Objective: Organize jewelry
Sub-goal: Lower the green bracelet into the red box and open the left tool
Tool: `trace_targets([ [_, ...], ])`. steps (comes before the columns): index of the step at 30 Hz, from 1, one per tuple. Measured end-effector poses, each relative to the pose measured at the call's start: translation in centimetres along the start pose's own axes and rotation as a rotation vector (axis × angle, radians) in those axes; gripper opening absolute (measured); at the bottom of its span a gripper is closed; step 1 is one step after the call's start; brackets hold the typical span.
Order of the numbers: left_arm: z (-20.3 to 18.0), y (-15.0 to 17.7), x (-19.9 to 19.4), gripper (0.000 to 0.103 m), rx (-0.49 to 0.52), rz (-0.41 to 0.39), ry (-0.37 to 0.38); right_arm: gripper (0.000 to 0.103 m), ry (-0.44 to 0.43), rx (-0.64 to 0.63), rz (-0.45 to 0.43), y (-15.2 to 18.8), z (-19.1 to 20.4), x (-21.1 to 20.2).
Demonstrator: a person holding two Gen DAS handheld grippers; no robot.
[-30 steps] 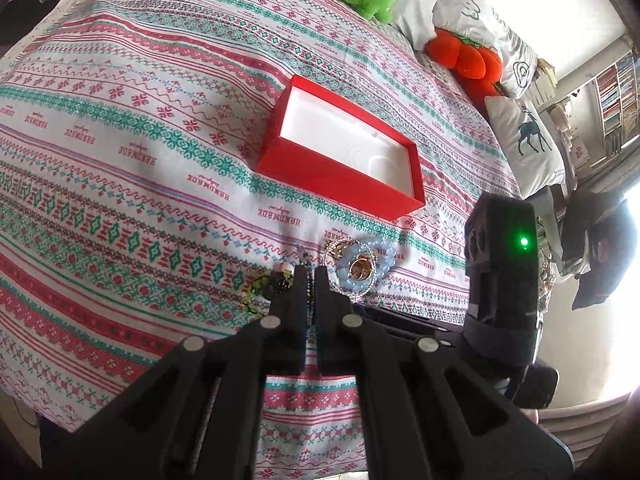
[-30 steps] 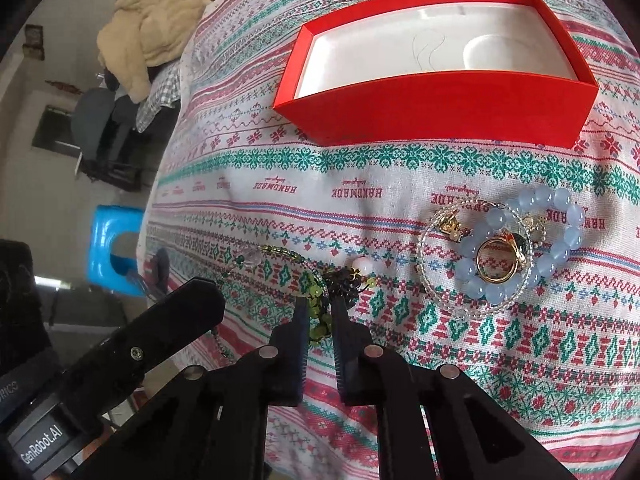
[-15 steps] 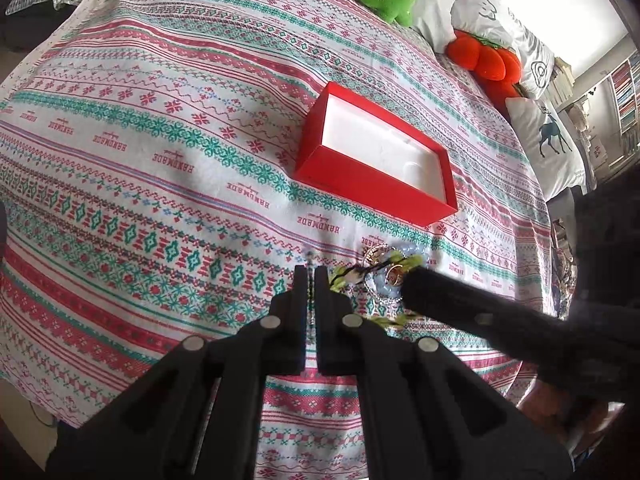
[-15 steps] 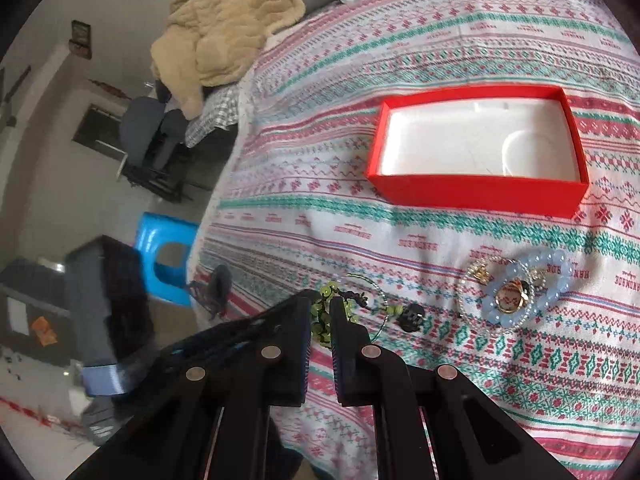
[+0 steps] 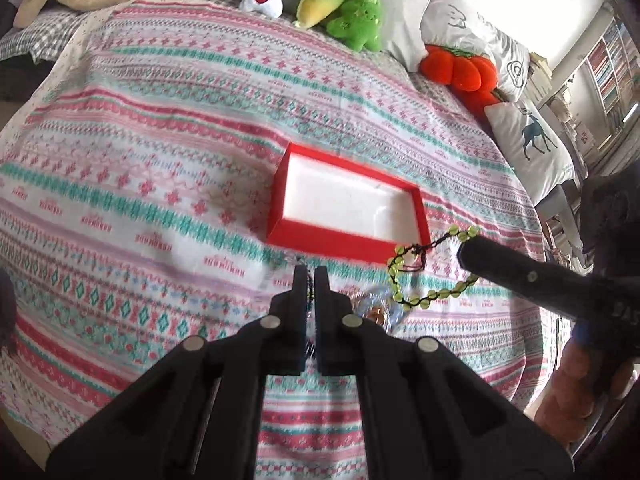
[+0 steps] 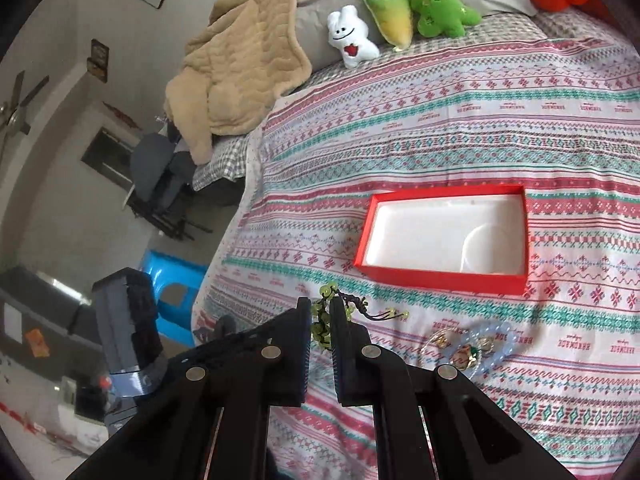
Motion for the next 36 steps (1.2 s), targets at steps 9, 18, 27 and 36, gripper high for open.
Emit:
trace_targets([
  [9,-2.1,-4.7,2.6,0.004,-0.036,-0.035,0.141,0.009,0.088,0.111,-0.068,-3.5,-6.8,0.1],
  [18,-1.9,-5.4,7.5,0.004,-0.07,0.014,0.118,0.01,0.16,0.13,-0.086,-4.8,-9.9,2.2],
  [27,-2.0,-6.7,7.9,0.004,-0.116,0.001,0.192,0.011,0.169,0.136,-0.069,-5.0,-11.1,3.4],
  [36,0.9,-5.5,9.4,0.004,-0.073,0.052,-0.034,0.017,0.266,0.152,-0.027,-4.5,-12.5,4.0],
])
Point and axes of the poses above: each gripper's, at about its wrist camera, not at the fingertips, and x roughly the way its jaws point, z to its left, y to its underside, the point moved 5 cm from there along x, roughly the way its jaws point, and after that the axes turned 3 degrees about z, right-handed, at the moved point
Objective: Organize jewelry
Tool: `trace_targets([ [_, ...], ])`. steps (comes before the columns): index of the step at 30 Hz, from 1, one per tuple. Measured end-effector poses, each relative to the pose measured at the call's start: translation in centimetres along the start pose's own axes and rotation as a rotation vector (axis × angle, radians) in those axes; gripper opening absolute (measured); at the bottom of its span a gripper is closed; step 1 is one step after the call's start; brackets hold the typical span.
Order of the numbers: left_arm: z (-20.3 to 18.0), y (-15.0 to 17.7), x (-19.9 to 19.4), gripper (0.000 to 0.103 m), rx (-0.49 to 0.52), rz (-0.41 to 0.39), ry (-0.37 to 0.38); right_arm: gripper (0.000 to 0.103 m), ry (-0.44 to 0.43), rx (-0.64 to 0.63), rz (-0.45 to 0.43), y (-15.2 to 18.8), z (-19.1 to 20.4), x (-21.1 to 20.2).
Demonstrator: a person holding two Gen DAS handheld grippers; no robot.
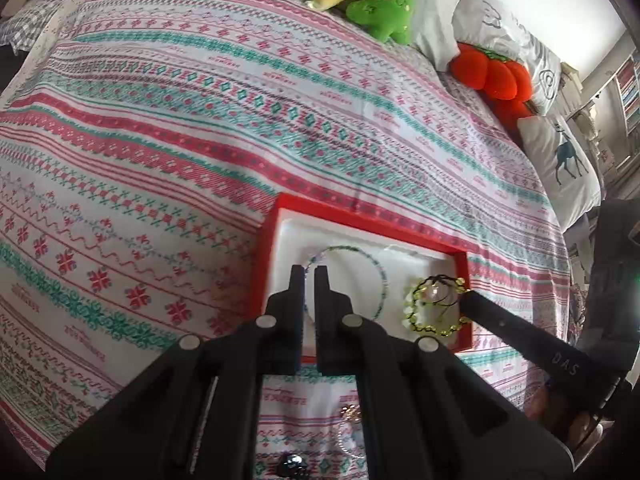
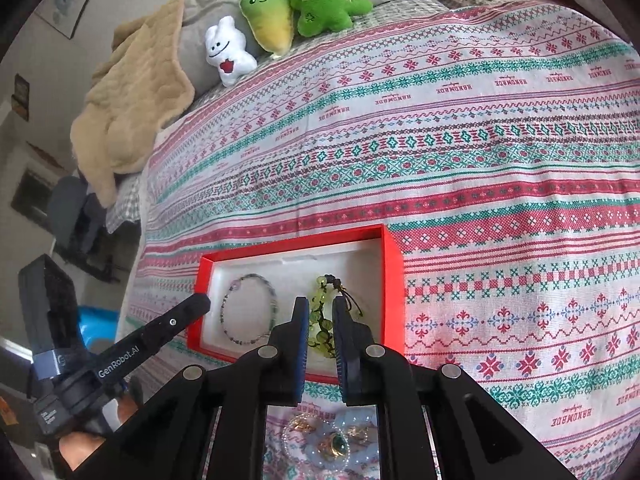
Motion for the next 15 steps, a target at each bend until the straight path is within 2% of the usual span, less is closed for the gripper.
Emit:
trace_targets([
  [1,0.6,0.1,-0.1,0.004,-0.011,0.007,0.001,0.026,0.026,-0.008,0.003,0.1,-0.1,0.0],
  [3,1.1,0.1,-0.4,0.004,-0.023,0.019,0.024,0.029,0.072,-0.029,0.011,0.1,-0.2,0.1],
  [6,1.1,0.3,-1.5,0.005,-0.007,-0.004,0.016,0.03,0.07,-0.024,0.007,0.1,0.0,-0.5],
  [10,0.8,0.9,-2.8,0.01,-0.017,-0.022,0.026,0.04,0.041,-0.027,-0.043,-0.1,0.5,-2.4],
  [12,0.7,1.5,-3.6,0.021,-0.024,-0.03,0.025,0.041,0.015,-0.014,-0.05,0.0,0.8,-3.1],
  [14,0.7,2.0,-4.2,0.049,-0.023,-0.042,0.007,0.041,0.004,-0.022,-0.042,0.5,1.2,-3.5],
  [15,0.8,2.4,-4.7,0.054,-0.023,-0.055,-0.002,0.042,0.004,-0.034,-0.036,0.8,1.4,-3.7],
])
Point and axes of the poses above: each gripper's, at about its wrist camera, not at the fingertips, and x roughly the way its jaws point, z to its left, y to its underside, the point moved 5 cm from there along x, roughly the way its jaws point, and after that the axes turned 3 degrees about z, right-handed, at the moved point
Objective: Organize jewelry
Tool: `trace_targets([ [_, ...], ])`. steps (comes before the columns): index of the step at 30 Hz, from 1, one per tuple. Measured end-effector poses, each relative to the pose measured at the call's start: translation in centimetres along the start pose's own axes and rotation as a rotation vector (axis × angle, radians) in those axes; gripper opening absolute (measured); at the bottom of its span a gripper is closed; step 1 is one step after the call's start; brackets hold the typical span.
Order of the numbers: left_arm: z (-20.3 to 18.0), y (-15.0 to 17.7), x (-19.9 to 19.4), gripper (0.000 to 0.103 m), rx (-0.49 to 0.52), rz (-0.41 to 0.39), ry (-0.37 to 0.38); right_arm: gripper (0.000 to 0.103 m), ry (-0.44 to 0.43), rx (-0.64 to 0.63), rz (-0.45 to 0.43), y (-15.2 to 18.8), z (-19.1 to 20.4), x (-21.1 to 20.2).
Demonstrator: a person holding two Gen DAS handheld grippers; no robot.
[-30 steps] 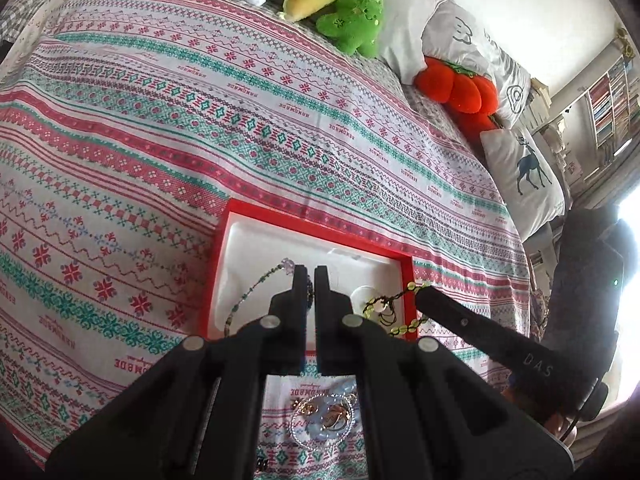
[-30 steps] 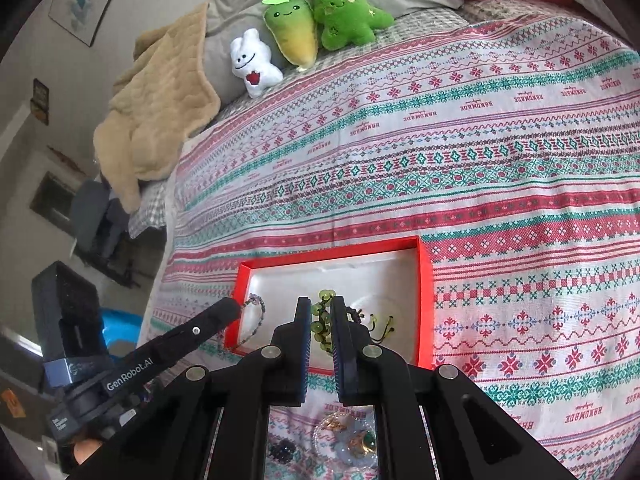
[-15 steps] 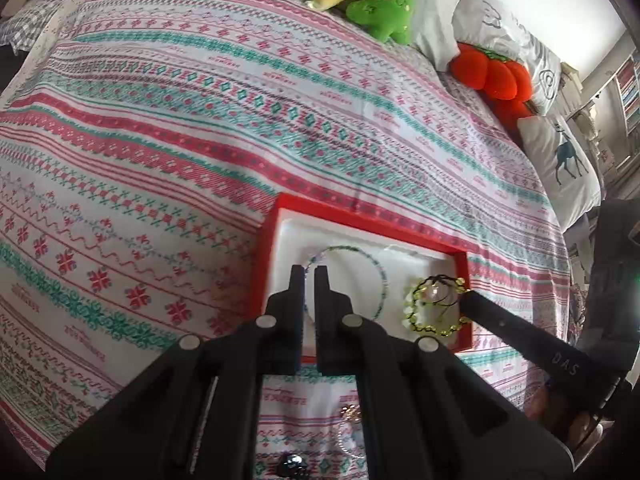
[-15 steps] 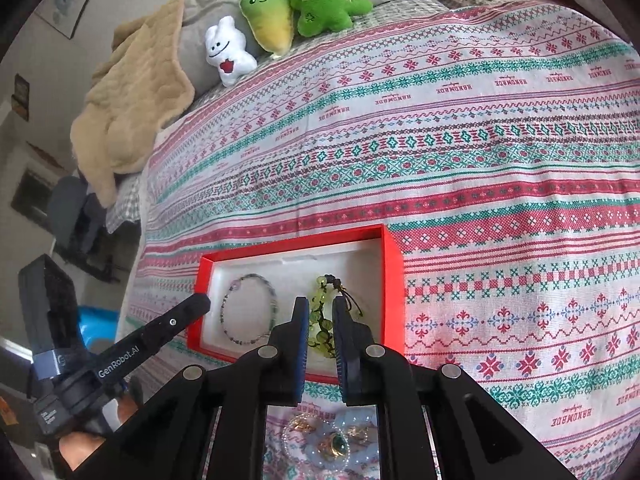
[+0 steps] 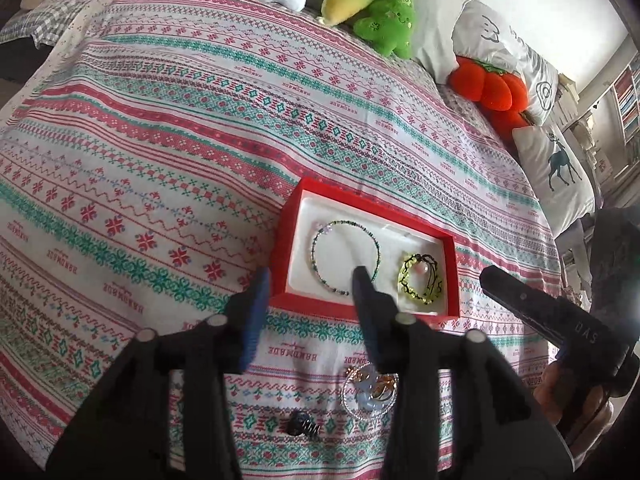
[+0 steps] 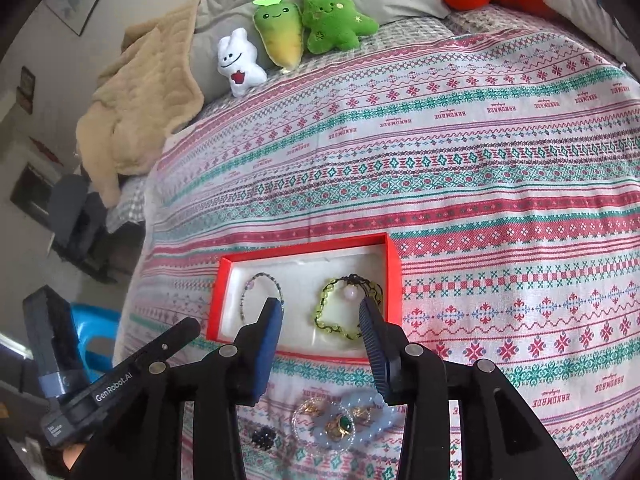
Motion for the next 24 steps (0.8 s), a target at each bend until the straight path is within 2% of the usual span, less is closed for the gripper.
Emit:
trace_targets([
  [5,0.6,1.9,-1.2,0.06,0.01,0.001,-0.041,0.044,0.005,-0.038,0.01,1.4,0.8,-1.2],
  [7,0.6,2.8,-1.5,0.063,0.036,0.001,-0.081,0.051,-0.001,-0.03,0.028,2.0,0.7,-1.3],
  [9,0.4,3.8,-1.5,0.064,0.07,0.017,-0.108,0.059,-0.012,-0.03,0.084,2.9,0.6,-1.0],
  [11,0.2,5.0,-1.5,0.064,0.095,0.039,-0.114,0.059,-0.029,-0.036,0.149,4.0,0.5,-0.4],
  [13,0.1,6.2,-1.5,0.064,0.11,0.067,-0.129,0.059,-0.008,-0.051,0.177,4.8,0.4,-0.3],
  [16,-0.5,7.9,-1.2,0.064,0.132,0.106,-0.143,0.059,0.009,-0.057,0.166,5.1,0.1,-0.9],
  [20,-1.8,9.4,-1.4,0.064,0.172,0.105,-0.151,0.06,-0.022,-0.016,0.175,5.4,-0.4,-1.5],
  [24,-3.1,10.2,-0.9,0.064,0.201,0.121,-0.145,0.06,-0.008,-0.001,0.19,5.9,-0.7,-1.4],
])
Point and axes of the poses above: each gripper's, at about its wrist camera, not at the fingertips, and x roughly the way its jaws point, z to its left, y to its underside, the point moved 5 cm from there along x, roughly the way its jaws point, and after that the axes turned 3 degrees about z, right-handed, at the moved point
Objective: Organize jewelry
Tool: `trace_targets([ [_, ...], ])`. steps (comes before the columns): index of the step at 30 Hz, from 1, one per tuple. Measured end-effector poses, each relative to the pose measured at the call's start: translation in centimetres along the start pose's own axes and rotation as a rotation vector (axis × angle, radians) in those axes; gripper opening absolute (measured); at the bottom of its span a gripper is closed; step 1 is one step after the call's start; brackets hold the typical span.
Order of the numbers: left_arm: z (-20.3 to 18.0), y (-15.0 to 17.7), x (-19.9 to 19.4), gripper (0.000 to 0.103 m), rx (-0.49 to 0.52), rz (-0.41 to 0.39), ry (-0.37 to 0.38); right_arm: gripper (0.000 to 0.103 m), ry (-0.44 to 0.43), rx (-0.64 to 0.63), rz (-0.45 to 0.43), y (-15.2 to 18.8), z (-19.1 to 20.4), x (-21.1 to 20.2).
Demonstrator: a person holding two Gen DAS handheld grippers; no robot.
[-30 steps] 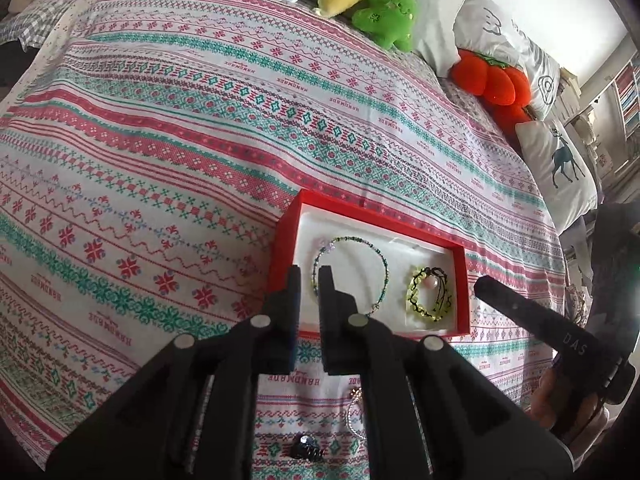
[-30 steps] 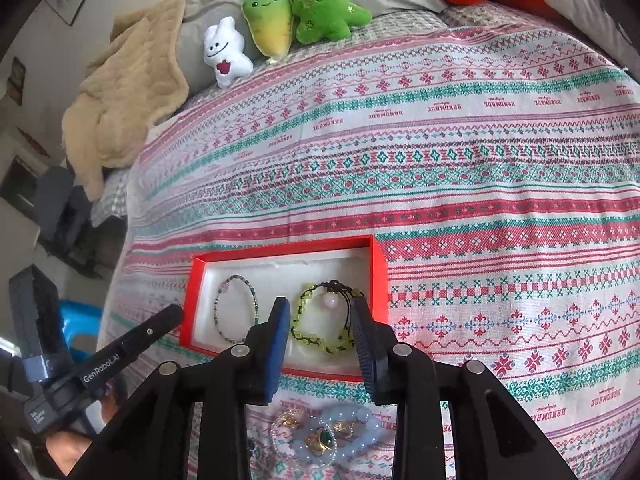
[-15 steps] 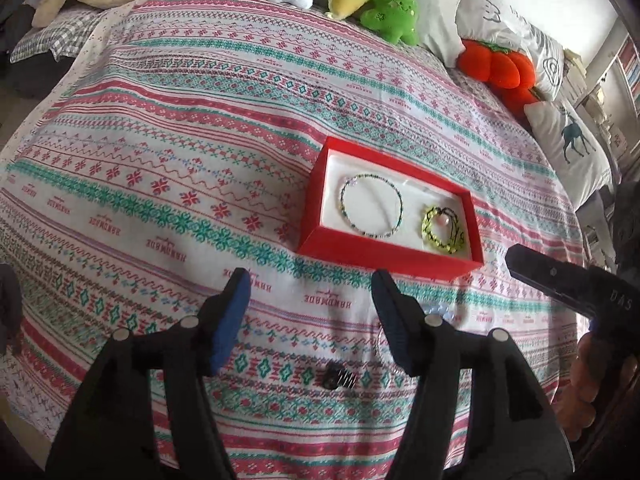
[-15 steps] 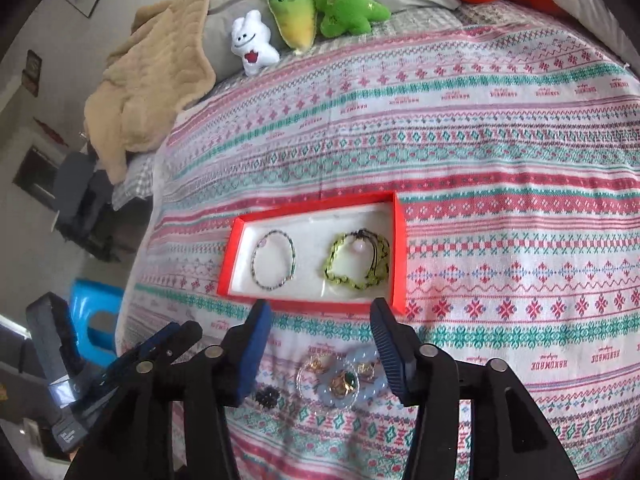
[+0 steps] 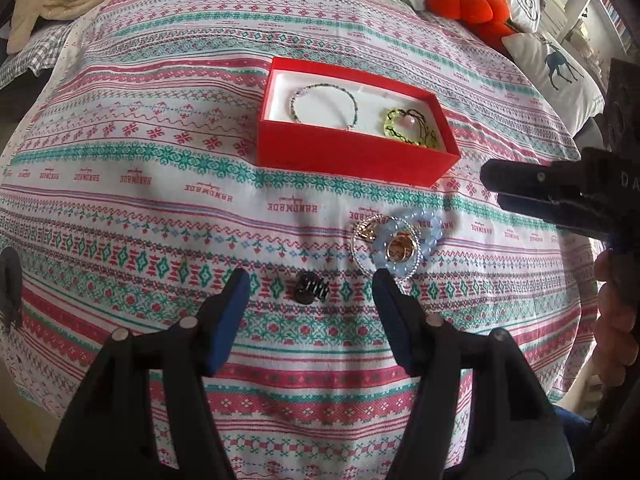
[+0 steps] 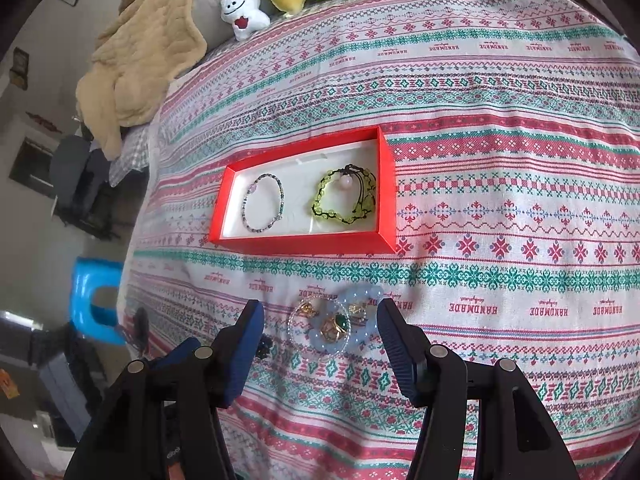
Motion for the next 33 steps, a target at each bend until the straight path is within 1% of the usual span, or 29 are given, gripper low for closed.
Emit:
trace_targets([
  [3,-0.8,0.1,0.4,0.064,0.015,0.006,0.002,0.06,0.021,0.016,0.003,0.2,-0.4,0.0],
  [5,-1.1,0.1,0.7,0.064,0.013,0.011,0.012,0.059,0.071,0.026,0.013,0.3,-1.0,0.3],
  [6,-1.3,0.0,0.8,0.064,0.007,0.017,0.024,0.055,0.088,0.031,0.017,0.3,-1.4,0.4],
  [7,-1.3,-0.2,1.0,0.064,-0.007,0.023,0.042,0.041,0.095,0.036,0.014,0.3,-1.7,0.5],
  [8,-1.3,-0.3,1.1,0.064,-0.029,0.027,0.069,0.035,0.097,0.039,0.009,0.2,-1.9,0.5],
  [9,-1.3,-0.5,1.3,0.064,-0.054,0.032,0.098,0.028,0.096,0.041,0.001,0.1,-2.1,0.4],
  [10,-1.2,-0.7,1.5,0.064,-0.084,0.039,0.123,0.026,0.097,0.044,-0.01,0.0,-2.2,0.3],
  [12,-0.9,-1.0,2.2,0.062,-0.144,0.056,0.157,0.026,0.109,0.044,-0.026,-0.2,-2.4,0.1],
  [13,-0.9,-1.0,2.7,0.056,-0.165,0.07,0.16,0.026,0.113,0.044,-0.025,-0.3,-2.4,0.1],
  [14,-0.9,-1.0,3.1,0.047,-0.183,0.084,0.164,0.026,0.109,0.045,-0.021,-0.3,-2.4,0.2],
  [16,-1.2,-1.1,3.9,0.039,-0.191,0.104,0.159,0.026,0.109,0.046,-0.01,-0.2,-2.4,0.5],
  [19,-1.9,-1.2,4.8,0.039,-0.166,0.113,0.117,0.026,0.114,0.042,0.001,-0.2,-2.4,0.8],
  [25,-3.1,-0.8,6.9,0.038,-0.135,0.167,0.089,0.026,0.119,0.048,0.009,-0.3,-2.8,1.2],
  [27,-3.5,-0.8,7.2,0.038,-0.12,0.162,0.068,0.026,0.121,0.053,0.012,-0.4,-3.2,1.4],
  [28,-3.6,-0.9,7.2,0.034,-0.113,0.159,0.059,0.026,0.119,0.057,0.013,-0.4,-3.4,1.5],
  [30,-4.0,-1.1,7.2,0.018,-0.104,0.154,0.071,0.026,0.111,0.067,0.016,-0.5,-3.7,1.7],
  [31,-4.2,-1.2,7.3,0.007,-0.104,0.155,0.086,0.026,0.101,0.075,0.019,-0.6,-3.8,1.8],
  [32,-4.3,-1.3,7.2,0.005,-0.1,0.154,0.085,0.026,0.095,0.083,0.025,-0.5,-4.0,2.0],
  [33,-4.4,-1.4,7.1,0.005,-0.087,0.148,0.069,0.026,0.091,0.092,0.032,-0.5,-4.2,2.3],
])
Point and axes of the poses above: each gripper's, at about its wrist camera, not at the fingertips, and x roughly the way its jaws point, z to its left, y to its underside, the point moved 5 cm from there along x, roughly the way its jaws point, and after that the axes turned 3 degrees about z, right-handed, at the moved point
